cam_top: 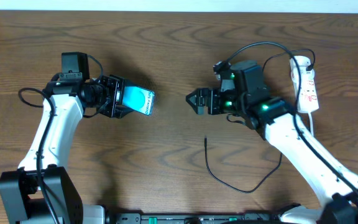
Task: Plug charger to phone and switch on socket
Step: 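Move the right gripper toward the phone held by the left gripper, then close the right gripper on the phone's side edge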
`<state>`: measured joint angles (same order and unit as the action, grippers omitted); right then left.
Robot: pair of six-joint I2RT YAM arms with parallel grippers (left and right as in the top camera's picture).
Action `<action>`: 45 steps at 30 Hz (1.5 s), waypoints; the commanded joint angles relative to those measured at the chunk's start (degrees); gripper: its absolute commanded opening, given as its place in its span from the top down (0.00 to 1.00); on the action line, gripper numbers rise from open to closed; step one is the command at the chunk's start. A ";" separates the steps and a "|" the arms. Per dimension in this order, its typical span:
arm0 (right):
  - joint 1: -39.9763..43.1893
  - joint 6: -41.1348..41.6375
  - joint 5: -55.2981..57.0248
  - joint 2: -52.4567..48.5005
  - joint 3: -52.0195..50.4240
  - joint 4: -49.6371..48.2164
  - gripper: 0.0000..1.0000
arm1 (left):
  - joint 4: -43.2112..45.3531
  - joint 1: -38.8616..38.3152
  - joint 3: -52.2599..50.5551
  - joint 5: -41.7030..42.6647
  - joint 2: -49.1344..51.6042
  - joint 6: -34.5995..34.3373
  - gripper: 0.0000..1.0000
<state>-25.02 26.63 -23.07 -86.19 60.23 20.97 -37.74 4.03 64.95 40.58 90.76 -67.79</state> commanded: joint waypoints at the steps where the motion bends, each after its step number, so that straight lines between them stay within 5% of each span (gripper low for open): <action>1: -0.94 2.93 0.42 -2.14 0.87 -1.99 0.01 | -0.22 -1.40 0.74 -3.85 -0.42 -2.75 0.93; 24: -6.54 16.31 5.84 -2.97 0.87 -10.08 0.01 | -0.79 -4.44 0.74 -11.69 -0.42 -12.00 0.93; 45: -13.70 22.58 12.15 -2.99 0.87 -11.32 0.05 | -2.54 -7.13 0.74 -11.08 -0.42 -12.66 0.93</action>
<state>-37.60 48.23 -11.77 -89.10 60.23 10.00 -40.10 -2.81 64.95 29.19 90.76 -79.75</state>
